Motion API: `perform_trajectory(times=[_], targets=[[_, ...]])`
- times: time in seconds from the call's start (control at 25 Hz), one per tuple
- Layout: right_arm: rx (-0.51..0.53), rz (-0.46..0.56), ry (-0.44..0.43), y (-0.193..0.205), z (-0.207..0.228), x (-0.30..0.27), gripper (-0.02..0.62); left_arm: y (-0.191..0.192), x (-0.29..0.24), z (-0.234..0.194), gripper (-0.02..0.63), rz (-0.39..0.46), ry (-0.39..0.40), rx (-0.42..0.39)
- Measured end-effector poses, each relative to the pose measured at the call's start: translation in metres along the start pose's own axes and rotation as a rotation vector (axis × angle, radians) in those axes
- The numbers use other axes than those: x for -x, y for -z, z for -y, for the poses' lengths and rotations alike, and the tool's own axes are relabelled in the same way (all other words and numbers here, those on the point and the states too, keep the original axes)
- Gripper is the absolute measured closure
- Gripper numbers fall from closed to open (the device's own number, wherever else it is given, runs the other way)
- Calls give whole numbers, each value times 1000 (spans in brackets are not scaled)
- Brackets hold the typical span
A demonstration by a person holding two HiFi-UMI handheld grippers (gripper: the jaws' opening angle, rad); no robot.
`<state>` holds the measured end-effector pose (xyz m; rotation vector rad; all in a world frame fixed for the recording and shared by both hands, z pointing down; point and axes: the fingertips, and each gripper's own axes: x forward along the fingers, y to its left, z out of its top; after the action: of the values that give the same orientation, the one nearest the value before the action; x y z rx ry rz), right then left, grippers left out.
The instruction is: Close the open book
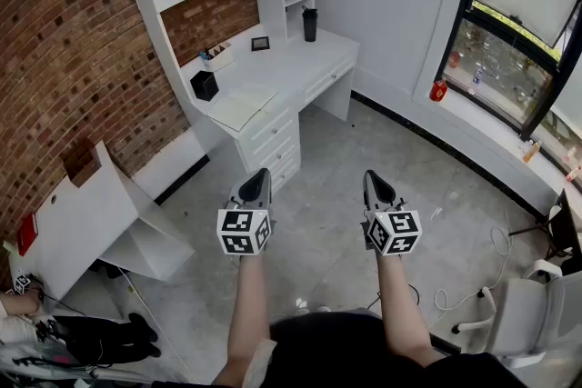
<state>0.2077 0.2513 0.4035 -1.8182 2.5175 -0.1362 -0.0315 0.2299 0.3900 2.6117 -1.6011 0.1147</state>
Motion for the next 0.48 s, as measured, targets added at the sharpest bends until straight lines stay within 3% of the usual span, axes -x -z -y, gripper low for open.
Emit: perform_trajectory(times=[0.48], targets=[[-29,-2,4,2,-4,-1,598,11,2,-2,597,-22,8,17]])
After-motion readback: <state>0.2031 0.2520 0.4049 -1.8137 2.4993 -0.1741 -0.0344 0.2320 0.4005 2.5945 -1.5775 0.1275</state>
